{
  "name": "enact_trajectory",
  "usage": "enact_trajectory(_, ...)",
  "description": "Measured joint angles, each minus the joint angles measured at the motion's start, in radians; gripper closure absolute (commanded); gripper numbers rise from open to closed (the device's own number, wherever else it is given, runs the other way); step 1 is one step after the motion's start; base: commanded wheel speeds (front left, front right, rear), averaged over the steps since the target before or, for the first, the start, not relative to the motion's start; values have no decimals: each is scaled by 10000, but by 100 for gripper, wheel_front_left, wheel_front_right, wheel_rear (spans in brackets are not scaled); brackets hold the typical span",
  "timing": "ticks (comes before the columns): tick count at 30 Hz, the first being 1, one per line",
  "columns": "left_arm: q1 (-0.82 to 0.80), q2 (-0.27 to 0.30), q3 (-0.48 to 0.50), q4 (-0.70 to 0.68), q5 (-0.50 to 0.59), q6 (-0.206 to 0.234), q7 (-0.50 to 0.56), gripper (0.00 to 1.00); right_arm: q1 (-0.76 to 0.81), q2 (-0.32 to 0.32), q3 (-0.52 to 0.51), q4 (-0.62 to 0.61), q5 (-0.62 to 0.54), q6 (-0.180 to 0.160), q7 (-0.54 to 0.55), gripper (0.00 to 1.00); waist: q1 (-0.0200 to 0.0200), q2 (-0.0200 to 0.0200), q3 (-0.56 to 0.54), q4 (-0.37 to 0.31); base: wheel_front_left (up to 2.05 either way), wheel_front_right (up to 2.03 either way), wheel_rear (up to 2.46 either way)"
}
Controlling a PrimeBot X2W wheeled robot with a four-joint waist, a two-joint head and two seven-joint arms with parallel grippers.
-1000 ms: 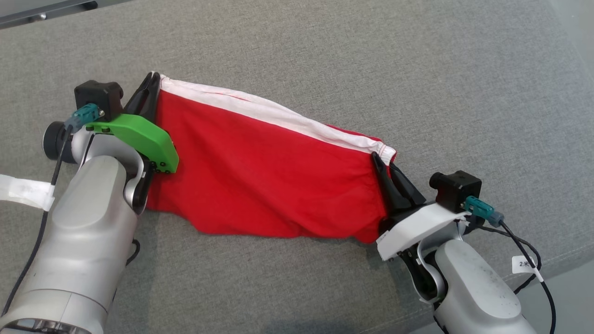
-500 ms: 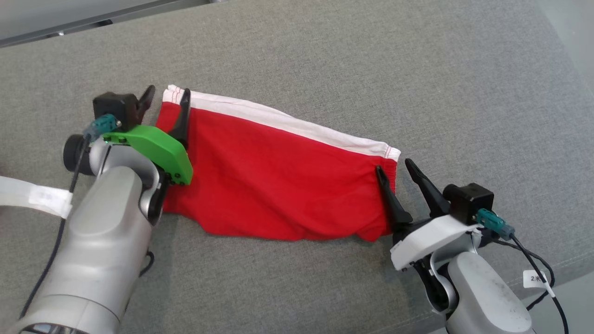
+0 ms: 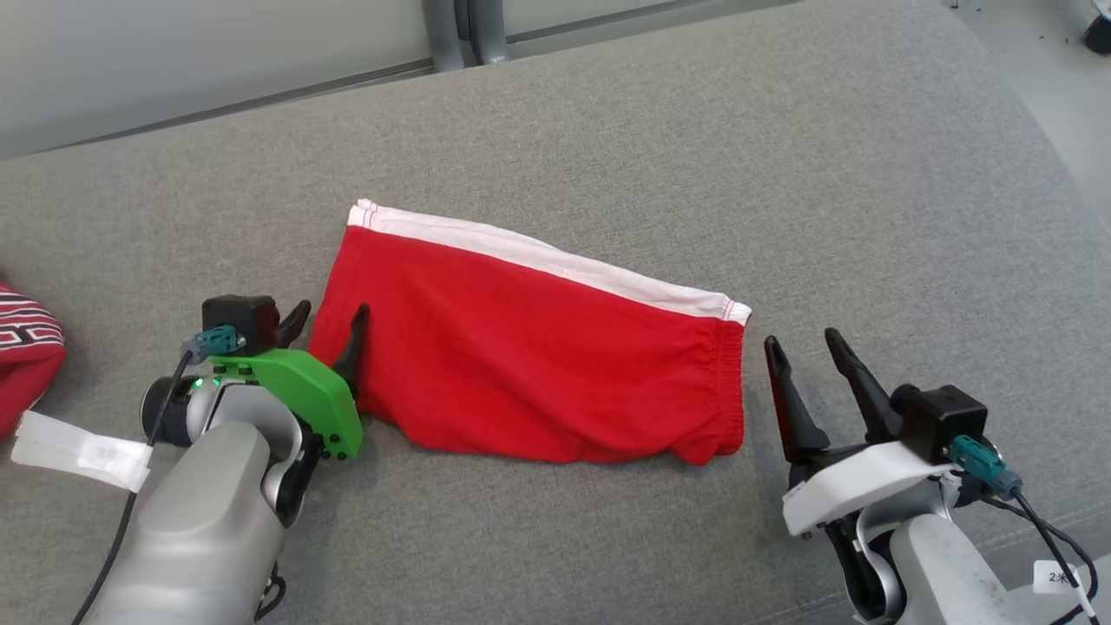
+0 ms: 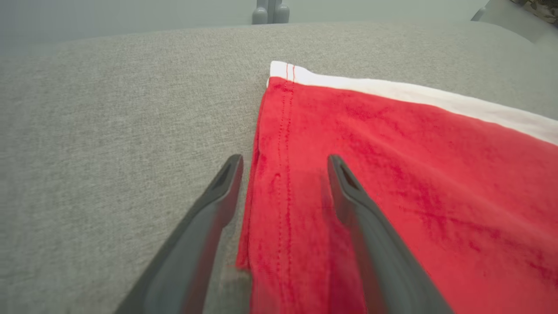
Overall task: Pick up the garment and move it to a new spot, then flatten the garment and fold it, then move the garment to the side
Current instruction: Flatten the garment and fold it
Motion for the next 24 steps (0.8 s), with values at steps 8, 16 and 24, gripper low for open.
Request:
enact_trajectory(8,274,245,-316,115,-671,0,1258,0,330,-6,-332,-685,-142,0,278,0,-1,0,-479,6,0,0,0)
enact_trajectory(16,360,343,-372,311,-1053,0,1668,0,485,-6,-293,-1204,-54,-2,439,0,0,0,-426,-212,0,0,0)
enact_trajectory(24,278,284,-646,267,-1271,15,1908,65,491,-6,-278,-1402,-21,0,499,0,0,0,-332,-468,0,0,0)
